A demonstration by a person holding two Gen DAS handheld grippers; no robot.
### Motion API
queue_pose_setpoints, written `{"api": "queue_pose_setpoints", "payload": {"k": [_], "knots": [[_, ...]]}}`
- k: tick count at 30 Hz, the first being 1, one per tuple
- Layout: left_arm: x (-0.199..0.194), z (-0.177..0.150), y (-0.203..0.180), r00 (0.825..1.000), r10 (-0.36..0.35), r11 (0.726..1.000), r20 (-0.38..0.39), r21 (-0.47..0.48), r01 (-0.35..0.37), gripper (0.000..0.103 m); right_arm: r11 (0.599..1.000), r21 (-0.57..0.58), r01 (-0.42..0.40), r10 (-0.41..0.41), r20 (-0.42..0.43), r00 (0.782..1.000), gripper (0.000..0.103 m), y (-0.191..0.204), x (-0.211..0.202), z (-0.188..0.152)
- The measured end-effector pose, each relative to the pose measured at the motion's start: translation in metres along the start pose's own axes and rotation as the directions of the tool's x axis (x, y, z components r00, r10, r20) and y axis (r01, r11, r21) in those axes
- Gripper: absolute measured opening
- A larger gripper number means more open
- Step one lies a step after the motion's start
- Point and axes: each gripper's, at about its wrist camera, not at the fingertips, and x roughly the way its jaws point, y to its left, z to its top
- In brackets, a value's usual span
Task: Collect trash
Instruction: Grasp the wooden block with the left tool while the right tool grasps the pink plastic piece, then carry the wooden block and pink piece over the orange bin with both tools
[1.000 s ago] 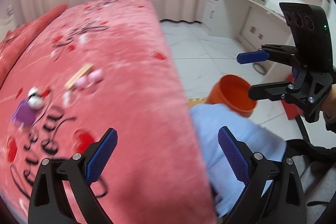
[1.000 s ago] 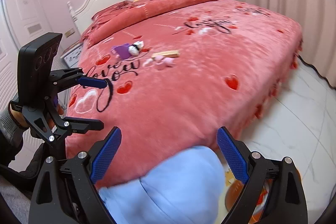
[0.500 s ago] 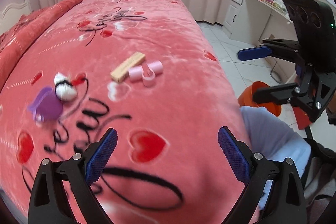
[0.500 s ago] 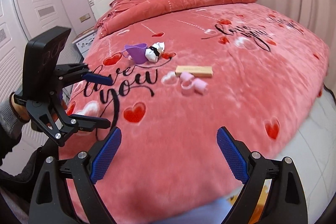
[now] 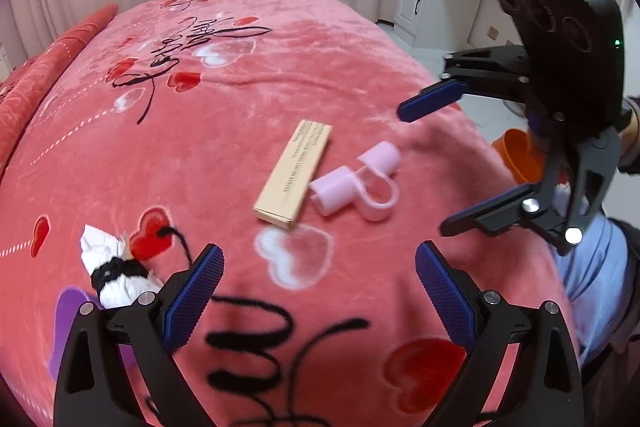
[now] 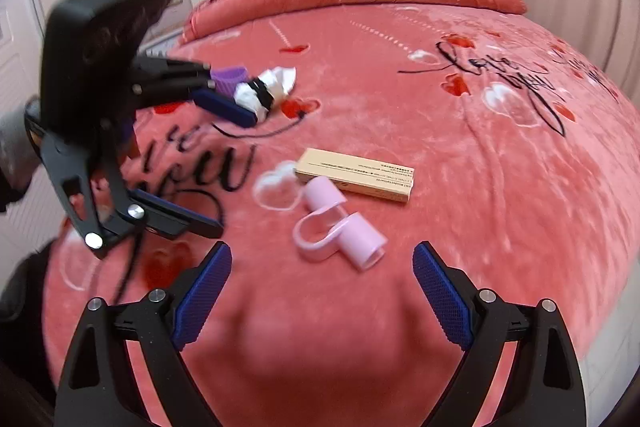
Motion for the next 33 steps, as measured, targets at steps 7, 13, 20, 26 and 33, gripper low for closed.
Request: {"api": "queue_pose_setpoints", "payload": {"k": [7,13,20,26,33], "knots": [[0.013,-0.006,0.012,0.999,-0.033,0.999,-0.008,-0.020,0.033,0.095,0.998,-0.069,-0.005,0.000,-0.067,0.998,0.053,-0.001,0.042,0.007],[0.024,0.009,0.015,0.999,-0.052,0.999,0.003,0.000,0.052,0.095,1.000,-0.016,-0.002,0.002,-0.051,0.999,0.053,-0.011,0.020,-0.003],[0.055,0.036,0.022,0.996,-0.091,0.996,-0.003,0.015,0.091,0.066,0.994,0.106,0.023,-0.018,-0.049,0.999,0.053,-0.039,-0.010,-0.026],[0.061,0.035,0.024,0.996,-0.087,0.996,-0.024,-0.013,0.087,0.034,0.989,0.145,0.026,-0.021,-0.030,0.999,0.053,-0.044,-0.019,-0.035],[0.049,0.026,0.014,0.996,-0.083,0.996,-0.043,-0.045,0.081,0.031,0.988,0.156,0.012,-0.010,-0.011,1.000,0.053,-0.033,-0.026,-0.039]]}}
